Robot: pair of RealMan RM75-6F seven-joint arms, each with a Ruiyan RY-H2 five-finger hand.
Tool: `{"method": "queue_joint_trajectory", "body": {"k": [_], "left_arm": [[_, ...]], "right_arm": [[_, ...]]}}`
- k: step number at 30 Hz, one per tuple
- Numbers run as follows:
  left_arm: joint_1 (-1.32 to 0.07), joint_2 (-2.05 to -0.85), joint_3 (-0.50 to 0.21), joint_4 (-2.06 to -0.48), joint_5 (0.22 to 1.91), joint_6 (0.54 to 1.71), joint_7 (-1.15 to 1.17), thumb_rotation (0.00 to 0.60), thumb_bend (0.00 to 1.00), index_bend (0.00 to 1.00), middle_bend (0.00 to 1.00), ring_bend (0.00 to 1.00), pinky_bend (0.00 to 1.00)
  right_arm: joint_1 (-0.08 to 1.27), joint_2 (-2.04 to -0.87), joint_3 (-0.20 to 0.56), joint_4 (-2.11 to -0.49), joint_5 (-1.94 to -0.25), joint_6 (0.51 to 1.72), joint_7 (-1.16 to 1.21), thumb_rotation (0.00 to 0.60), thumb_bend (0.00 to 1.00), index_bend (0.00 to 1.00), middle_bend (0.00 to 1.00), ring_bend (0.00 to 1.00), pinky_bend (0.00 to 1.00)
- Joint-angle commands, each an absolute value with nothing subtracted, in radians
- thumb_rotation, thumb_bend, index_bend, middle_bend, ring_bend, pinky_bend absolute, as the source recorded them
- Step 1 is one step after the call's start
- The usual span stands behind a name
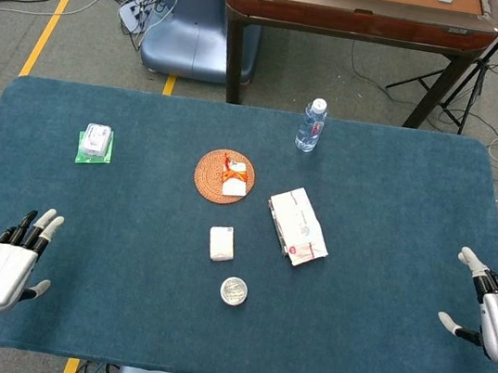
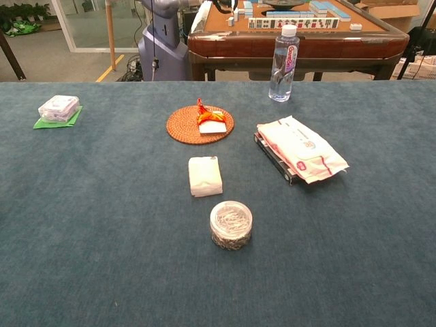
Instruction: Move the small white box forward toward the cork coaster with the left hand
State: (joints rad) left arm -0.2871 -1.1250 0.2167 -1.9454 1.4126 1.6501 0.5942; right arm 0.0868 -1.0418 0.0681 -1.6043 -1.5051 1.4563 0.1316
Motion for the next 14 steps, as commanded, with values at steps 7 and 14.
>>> {"method": "queue_joint_trajectory", "body": {"k": [7, 14], "left_arm": [[-0.199, -1.159, 0.182, -1.816, 1.449, 1.674, 0.541, 0.6, 0.0, 0.0, 0.0, 0.0, 0.24], [-0.188, -1.177, 0.148, -1.794, 1.46, 1.633, 0.532, 0.6, 0.0, 0.0, 0.0, 0.0, 0.24]], "right_arm": [[0.077, -1.036, 0.071, -1.599, -1.499, 1.471, 0.144, 0.6, 0.0, 0.04, 0.21, 0.22, 0.46], [0.083, -1.037, 0.075, -1.582, -1.473, 1.444, 0.163, 0.6, 0.0, 0.04, 0.21, 0.22, 0.46]]}}
